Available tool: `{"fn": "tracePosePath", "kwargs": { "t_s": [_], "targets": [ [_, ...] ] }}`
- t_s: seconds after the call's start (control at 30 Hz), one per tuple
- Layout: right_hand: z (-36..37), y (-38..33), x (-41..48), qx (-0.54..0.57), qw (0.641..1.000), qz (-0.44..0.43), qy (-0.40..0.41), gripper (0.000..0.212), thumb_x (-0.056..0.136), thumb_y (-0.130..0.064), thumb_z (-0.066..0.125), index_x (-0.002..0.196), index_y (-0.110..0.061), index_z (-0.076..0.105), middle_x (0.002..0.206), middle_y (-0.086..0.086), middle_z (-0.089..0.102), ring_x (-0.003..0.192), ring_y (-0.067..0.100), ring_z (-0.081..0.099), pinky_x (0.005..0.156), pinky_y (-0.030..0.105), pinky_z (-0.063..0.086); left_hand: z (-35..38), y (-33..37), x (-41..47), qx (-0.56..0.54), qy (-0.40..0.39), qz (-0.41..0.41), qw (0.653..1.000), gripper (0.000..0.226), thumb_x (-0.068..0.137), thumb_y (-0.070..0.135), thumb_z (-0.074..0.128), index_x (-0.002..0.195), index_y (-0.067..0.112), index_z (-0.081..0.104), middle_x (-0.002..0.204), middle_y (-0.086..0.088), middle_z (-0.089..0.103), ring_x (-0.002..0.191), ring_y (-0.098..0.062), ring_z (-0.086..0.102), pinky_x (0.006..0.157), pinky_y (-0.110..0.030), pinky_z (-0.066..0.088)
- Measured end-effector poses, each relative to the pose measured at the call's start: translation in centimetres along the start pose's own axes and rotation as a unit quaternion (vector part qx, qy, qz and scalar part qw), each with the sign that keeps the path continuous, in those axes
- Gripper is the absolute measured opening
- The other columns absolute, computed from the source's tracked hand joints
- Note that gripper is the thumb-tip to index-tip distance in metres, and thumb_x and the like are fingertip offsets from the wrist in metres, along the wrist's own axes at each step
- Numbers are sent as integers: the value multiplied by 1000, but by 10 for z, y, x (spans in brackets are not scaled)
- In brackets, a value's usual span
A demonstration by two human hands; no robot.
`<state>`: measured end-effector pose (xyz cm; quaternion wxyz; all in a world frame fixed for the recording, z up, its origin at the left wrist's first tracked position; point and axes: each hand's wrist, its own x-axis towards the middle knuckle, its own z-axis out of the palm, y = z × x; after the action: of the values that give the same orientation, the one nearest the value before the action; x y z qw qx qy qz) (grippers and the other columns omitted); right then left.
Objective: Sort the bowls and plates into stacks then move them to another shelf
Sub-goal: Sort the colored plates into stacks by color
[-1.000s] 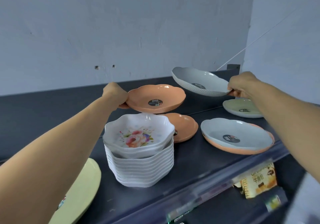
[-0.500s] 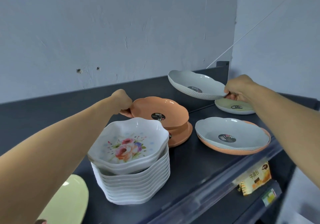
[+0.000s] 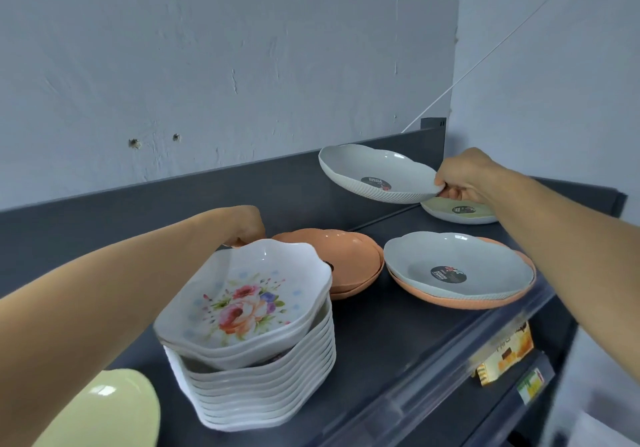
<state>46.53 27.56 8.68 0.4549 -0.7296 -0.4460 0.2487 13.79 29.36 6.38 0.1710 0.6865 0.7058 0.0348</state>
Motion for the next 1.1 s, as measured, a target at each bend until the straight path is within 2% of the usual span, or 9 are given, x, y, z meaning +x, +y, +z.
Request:
{"fn": "tracePosePath", "kwargs": {
  "t_s": [0.1, 0.17, 0.3, 0.43, 0.53, 0.73, 0.9, 1.0, 1.1],
  "targets": [
    [-1, 1, 2, 5, 1000, -3, -2, 22, 82, 11, 49, 65, -3, 51, 61, 11, 52, 42, 16, 48, 31, 13, 29, 1, 5, -3, 17, -19, 24, 999, 20, 84, 15, 68, 93, -1, 74, 88, -9, 73, 80, -21, 67, 72, -26, 55],
    [-1, 1, 3, 12, 1000, -6, -2, 23, 83, 10, 49, 64, -3, 50, 60, 11, 52, 42, 16, 49, 35, 18, 30, -3, 14, -5, 6, -14, 36, 999, 16, 85, 11, 67, 91, -3, 73, 80, -6, 74, 72, -21, 66, 66, -24, 54],
    [-1, -1, 9, 36, 999, -18, -9, 24, 84, 10, 48, 65, -4, 48, 63, 10, 53, 44, 17, 51, 42, 21, 29, -15, 39, -14, -42, 33, 68, 996, 3, 89, 4, 58, 87, 6, 60, 81, -15, 54, 64, -27, 53, 63, -26, 48],
    [0, -5, 19, 55, 998, -22, -13, 21, 85, 5, 49, 68, -7, 50, 69, 9, 57, 47, 18, 56, 33, 17, 29, -20, 60, -33, -59, 103, 98, 988, 11, 87, 8, 60, 89, 0, 67, 81, -18, 63, 67, -27, 58, 69, -28, 51],
    [5, -10, 25, 70, 997, -35, -15, 20, 86, 3, 50, 69, -6, 50, 75, 12, 59, 50, 20, 57, 28, 12, 27, -21, 68, -49, -67, 143, 98, 983, 18, 86, 11, 61, 96, -2, 70, 83, -17, 68, 69, -27, 61, 61, -23, 49],
    [22, -24, 27, 91, 993, -69, -44, 7, 86, 2, 52, 81, -1, 56, 81, 13, 60, 51, 20, 57, 26, 7, 27, -28, 72, -85, -65, 237, 64, 967, 17, 84, 14, 62, 90, 1, 71, 74, -15, 68, 64, -25, 57, 65, -27, 46],
    [44, -44, 10, 105, 984, -113, -86, 18, 81, 3, 54, 65, -5, 51, 68, 9, 57, 48, 19, 54, 26, 9, 30, -38, 58, -122, -107, 315, 6, 943, 14, 84, 11, 60, 91, 4, 69, 75, -14, 67, 70, -26, 60, 67, -28, 48],
    [61, -61, -16, 113, 976, -144, -116, 16, 79, 3, 55, 66, -7, 53, 68, 9, 57, 50, 20, 53, 28, 10, 31, -40, 42, -148, -115, 342, -23, 932, 9, 85, 9, 59, 91, 6, 66, 74, -12, 64, 69, -26, 59, 57, -22, 42],
    [82, -78, -49, 106, 967, -176, -152, 18, 80, 3, 54, 67, -8, 51, 68, 9, 55, 52, 19, 51, 35, 21, 34, -41, 20, -177, -119, 356, -48, 925, 14, 86, 8, 58, 96, 3, 66, 78, -12, 63, 70, -26, 59, 53, -20, 38]
  ]
}}
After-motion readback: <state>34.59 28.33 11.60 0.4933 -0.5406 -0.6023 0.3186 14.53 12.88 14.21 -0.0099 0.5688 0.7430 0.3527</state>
